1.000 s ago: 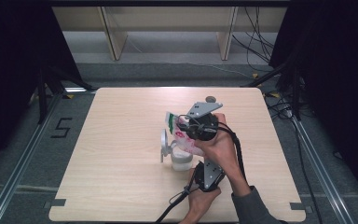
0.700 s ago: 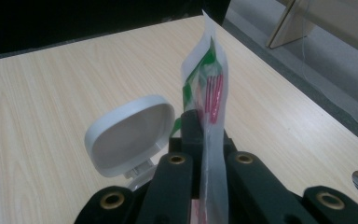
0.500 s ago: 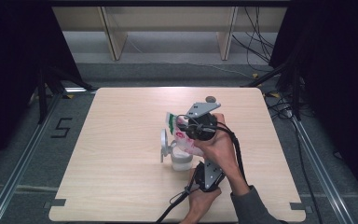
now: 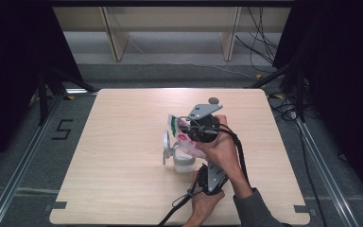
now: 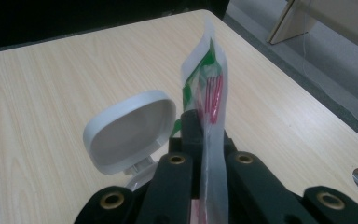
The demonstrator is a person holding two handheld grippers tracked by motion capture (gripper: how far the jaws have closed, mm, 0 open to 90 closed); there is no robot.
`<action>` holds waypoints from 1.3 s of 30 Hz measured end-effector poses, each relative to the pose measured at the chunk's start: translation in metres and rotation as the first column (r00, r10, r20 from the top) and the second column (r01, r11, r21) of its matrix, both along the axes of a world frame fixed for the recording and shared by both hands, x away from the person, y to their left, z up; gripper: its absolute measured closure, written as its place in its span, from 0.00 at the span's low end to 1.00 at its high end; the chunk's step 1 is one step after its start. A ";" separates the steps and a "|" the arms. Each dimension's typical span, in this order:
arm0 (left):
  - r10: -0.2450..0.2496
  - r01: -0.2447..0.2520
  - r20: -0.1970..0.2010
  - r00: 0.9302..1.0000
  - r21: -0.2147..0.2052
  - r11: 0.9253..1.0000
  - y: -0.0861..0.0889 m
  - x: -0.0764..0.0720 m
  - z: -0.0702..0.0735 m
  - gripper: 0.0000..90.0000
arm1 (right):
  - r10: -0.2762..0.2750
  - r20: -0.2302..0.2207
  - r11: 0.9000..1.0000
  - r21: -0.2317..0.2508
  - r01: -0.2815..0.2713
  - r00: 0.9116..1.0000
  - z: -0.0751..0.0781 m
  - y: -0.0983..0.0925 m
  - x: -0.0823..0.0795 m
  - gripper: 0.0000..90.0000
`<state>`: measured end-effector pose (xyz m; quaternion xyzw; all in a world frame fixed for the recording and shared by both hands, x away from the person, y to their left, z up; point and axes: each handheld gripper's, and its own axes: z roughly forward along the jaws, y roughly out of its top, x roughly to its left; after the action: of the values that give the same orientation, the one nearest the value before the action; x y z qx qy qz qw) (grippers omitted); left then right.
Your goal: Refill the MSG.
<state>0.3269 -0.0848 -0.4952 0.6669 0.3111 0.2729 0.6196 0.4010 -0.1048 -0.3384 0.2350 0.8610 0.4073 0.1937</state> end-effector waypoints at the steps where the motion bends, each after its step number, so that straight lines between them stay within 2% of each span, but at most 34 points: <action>1: 0.000 0.000 -0.001 1.000 -0.002 1.000 0.000 0.000 0.000 0.92 | -0.004 -0.026 1.000 -0.004 0.004 1.000 0.000 0.001 -0.002 1.00; 2: 0.001 -0.001 -0.002 1.000 -0.003 1.000 0.000 0.000 0.000 0.92 | 0.004 0.000 1.000 -0.009 -0.004 1.000 0.000 0.001 -0.001 1.00; 5: 0.000 0.000 -0.003 1.000 -0.002 1.000 0.000 0.000 0.000 0.92 | 0.000 -0.021 1.000 -0.014 0.000 1.000 -0.001 0.003 -0.002 1.00; 6: -0.004 0.004 0.004 1.000 0.001 1.000 0.001 0.001 0.001 0.92 | 0.009 -0.010 1.000 -0.016 -0.009 1.000 -0.001 0.003 -0.001 1.00; 9: -0.003 0.003 0.006 1.000 -0.009 1.000 0.000 0.001 0.001 0.92 | 0.021 -0.020 0.999 -0.024 -0.022 1.000 -0.001 0.005 -0.002 1.00; 10: -0.002 0.002 0.004 1.000 -0.010 1.000 0.000 0.001 0.001 0.92 | 0.021 -0.009 0.999 -0.028 -0.021 1.000 0.000 0.005 -0.002 1.00; 34: -0.003 0.003 0.007 1.000 -0.002 1.000 0.000 0.001 0.002 0.92 | 0.012 -0.031 1.000 -0.024 -0.013 0.999 -0.001 0.006 -0.003 1.00; 39: -0.006 0.006 0.006 1.000 -0.003 1.000 0.000 0.001 0.002 0.92 | 0.018 -0.022 0.999 -0.032 -0.019 1.000 -0.001 0.005 -0.002 1.00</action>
<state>0.3279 -0.0844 -0.4934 0.6662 0.3078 0.2727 0.6222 0.3991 -0.0995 -0.3390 0.2283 0.8716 0.3927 0.1841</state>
